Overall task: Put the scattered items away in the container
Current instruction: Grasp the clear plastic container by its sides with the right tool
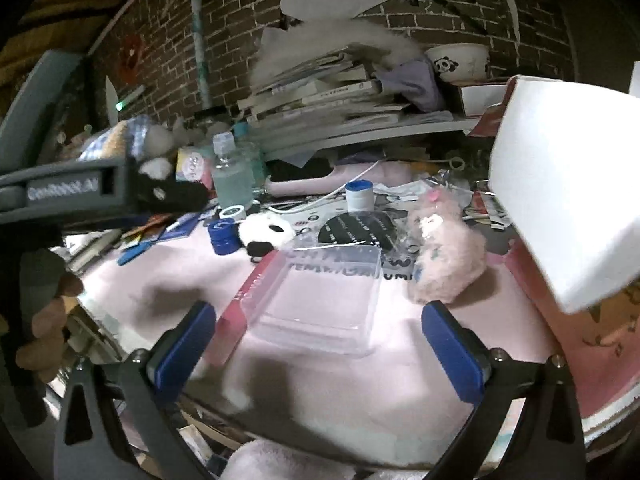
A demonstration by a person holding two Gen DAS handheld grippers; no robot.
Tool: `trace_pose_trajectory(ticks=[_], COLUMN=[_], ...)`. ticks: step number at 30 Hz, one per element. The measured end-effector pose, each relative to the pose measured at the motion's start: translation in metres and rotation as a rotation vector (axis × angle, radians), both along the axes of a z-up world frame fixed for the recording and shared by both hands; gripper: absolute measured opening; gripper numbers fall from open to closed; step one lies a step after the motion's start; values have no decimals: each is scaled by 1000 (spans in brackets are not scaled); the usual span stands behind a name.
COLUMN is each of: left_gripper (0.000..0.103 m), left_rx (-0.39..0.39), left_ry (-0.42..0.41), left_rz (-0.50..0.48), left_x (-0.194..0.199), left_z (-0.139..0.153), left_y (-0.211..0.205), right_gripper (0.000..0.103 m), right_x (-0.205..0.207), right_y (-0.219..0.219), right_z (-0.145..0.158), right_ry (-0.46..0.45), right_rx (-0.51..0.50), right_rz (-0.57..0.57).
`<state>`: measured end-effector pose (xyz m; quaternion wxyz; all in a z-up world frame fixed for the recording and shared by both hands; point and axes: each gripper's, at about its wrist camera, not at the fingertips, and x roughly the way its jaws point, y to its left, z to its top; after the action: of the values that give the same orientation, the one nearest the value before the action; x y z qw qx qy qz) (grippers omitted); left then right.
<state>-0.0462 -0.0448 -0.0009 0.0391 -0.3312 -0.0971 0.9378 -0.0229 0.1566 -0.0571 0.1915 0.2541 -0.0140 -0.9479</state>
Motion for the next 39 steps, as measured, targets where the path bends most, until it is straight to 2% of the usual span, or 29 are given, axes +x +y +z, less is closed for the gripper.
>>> trace_pose_trajectory(ticks=[2,5,13,20,30,36,37,39], left_gripper=[96,96,96,96,96,96,96,95], left_rx=[56,79,77,72,44,33,30,28], left_ry=[13,18,20,18,6,-6,-10,-18], left_rz=[-14,-15,-16,-21,-30,-34,-32,-28], left_x=[1,1,-1,-2,-5,-6,-7,-7], left_z=[-2,-4,-6,-7,-11,-14,-14,-16], left_y=[-7,-11,-13,-13,-6,-5,-5,-6], right_gripper=[102,102,102,102,102,84,77,75], right_x=[-4,-10,-26,-21,-30,-31,-30,-30], right_y=[-5,-12,-17,-12,-17,-18,-18,-20], right_z=[-2,-4,-4,-5,-9,-11,-11,-10], right_ry=[2,5,-10,19,-23,-25,-23,-22], right_rx=[13,51,59,102,113,120,121,129], right_rz=[-7,-31,-86,-132,-111,-107,-103,-98])
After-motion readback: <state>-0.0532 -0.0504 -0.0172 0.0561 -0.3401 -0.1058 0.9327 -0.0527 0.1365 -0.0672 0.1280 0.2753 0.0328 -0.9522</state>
